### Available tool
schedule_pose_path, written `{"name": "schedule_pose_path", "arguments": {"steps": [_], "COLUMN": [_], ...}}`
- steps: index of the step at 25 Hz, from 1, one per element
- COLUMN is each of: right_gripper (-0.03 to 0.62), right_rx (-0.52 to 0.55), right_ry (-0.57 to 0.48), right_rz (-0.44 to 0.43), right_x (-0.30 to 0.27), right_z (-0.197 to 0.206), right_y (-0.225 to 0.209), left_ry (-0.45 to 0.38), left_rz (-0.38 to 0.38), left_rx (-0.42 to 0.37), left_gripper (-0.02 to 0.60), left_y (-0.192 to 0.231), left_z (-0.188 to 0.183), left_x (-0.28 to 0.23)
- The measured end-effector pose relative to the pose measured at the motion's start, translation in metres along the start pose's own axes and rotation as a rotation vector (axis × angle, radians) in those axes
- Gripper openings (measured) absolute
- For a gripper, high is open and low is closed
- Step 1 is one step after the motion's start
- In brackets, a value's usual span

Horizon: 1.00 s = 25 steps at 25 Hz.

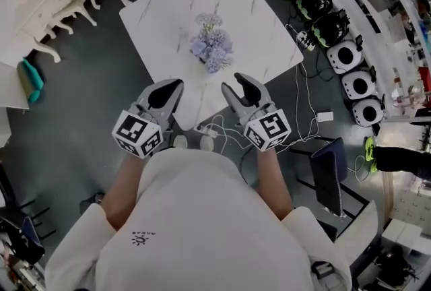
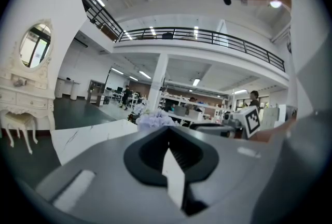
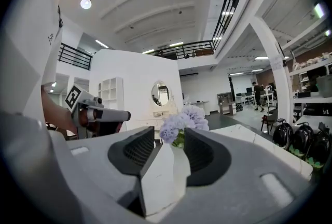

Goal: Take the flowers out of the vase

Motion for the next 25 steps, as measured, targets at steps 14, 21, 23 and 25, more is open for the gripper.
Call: {"name": "schedule_pose_path", "arguments": {"steps": [14,21,23,25], "right_gripper": [0.415,0.43,0.431,0.433], "right_rx": [0.052,0.077,0.078,0.08], "right_ry": [0.08,0.086,0.078,0.07], "right_rz": [-0.012,-0.022,-0.025,-0.028], "right_x": [-0.034,-0.057,-0.062,-0.066], "right_z": [0.048,0.061,0.062,0.061], "right_y": [-0.017,-0.024,-0.024,-0.024], "left_ry": [0.023,0.036,0.041,0.047], "left_rz": [-0.038,-0.046,-0.052,-0.059], "left_rx": [-0.035,-0.053,-0.058,-0.061], "left_gripper": [-0.011,-0.011,-0.011,-0.012], "left_y": [-0.018,-0.023,-0.022,-0.021], "left_z": [0.003,0.002,0.002,0.003], "left_x": [0.002,0.005,0.008,0.011]}}
Point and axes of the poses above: the fingertips, and each gripper's own axes: x backward along the fingers, y to its left, z out of its underside, the point moved 1 cm from there along x, backward along the fingers, and after that the axes turned 10 degrees about -y, right-handed, at the moved point
